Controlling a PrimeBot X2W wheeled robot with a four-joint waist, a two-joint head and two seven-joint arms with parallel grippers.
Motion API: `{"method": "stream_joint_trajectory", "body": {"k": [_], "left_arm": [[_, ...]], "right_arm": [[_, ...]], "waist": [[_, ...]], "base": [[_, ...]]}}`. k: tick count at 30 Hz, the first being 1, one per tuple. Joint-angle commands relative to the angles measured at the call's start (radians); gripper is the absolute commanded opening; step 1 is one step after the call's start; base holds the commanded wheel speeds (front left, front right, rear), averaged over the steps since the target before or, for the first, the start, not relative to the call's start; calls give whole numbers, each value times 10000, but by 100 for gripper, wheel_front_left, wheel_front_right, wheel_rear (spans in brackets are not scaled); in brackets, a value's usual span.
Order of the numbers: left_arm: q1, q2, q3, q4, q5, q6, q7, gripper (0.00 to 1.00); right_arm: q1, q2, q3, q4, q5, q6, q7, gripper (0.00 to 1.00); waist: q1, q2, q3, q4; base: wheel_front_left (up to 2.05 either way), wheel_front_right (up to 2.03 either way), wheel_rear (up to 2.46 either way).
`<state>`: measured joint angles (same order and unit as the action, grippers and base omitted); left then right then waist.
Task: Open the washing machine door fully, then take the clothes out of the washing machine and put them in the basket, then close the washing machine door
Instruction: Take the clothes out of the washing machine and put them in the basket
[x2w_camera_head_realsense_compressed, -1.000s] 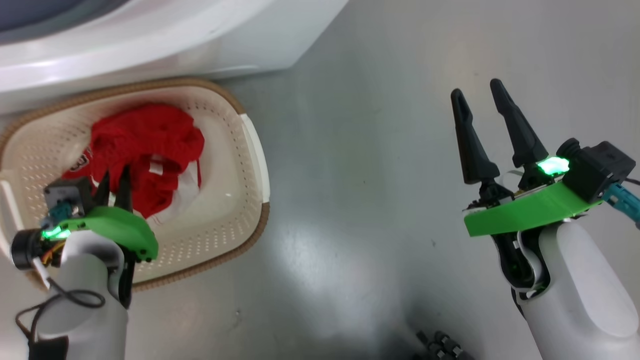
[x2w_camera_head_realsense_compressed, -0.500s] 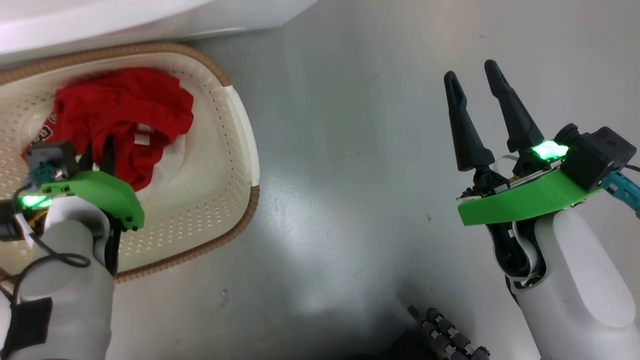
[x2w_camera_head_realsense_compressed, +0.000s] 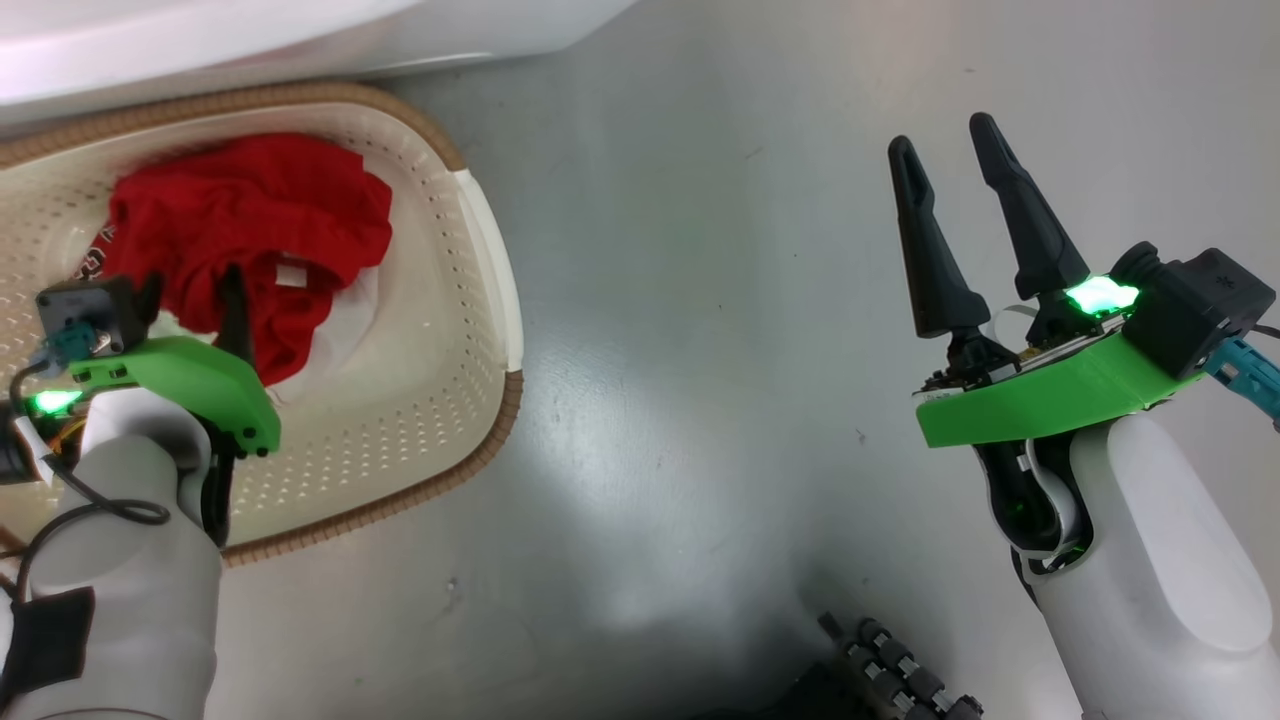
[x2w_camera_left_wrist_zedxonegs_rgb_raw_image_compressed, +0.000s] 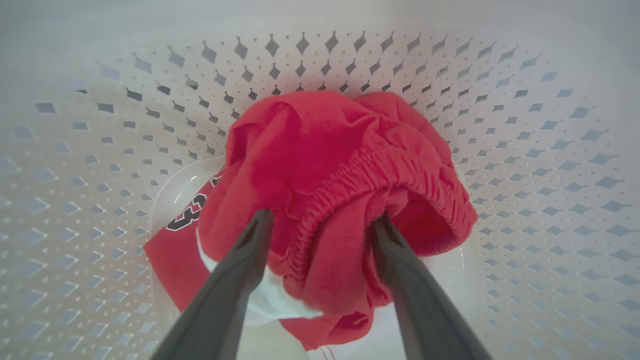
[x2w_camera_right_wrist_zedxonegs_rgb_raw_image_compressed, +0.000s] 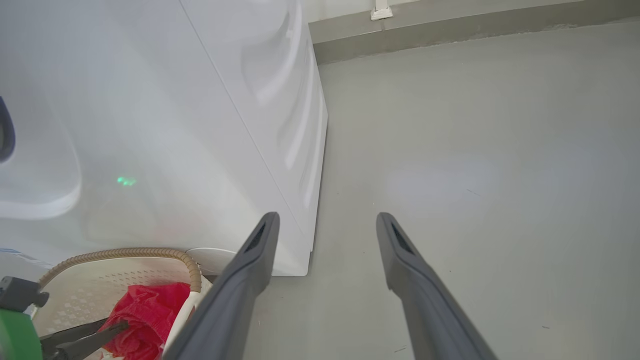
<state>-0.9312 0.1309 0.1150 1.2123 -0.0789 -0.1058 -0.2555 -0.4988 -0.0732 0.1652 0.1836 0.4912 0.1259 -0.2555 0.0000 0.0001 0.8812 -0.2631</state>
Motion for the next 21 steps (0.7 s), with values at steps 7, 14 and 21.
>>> {"method": "stream_joint_trajectory", "body": {"k": [7,14,21], "left_arm": [[503,127,136,-439,-205,-24,-63,100],[1007,13,186,-879,-378,-109,-63,100],[1592,-121,259,-1610,-526,-177,-63,100]], "right_arm": [[258,-187,19,-136,-26,48,-63,100],[411,-293,-43,-44,-72,48,-63,100],[577,-429,-78,130,-73,48,-63,100]], "waist": [[0,-1,-454,240],[0,-1,-1118,497],[0,-1,-1935,727]], "base": [[0,0,0],[0,0,0],[0,0,0]]}}
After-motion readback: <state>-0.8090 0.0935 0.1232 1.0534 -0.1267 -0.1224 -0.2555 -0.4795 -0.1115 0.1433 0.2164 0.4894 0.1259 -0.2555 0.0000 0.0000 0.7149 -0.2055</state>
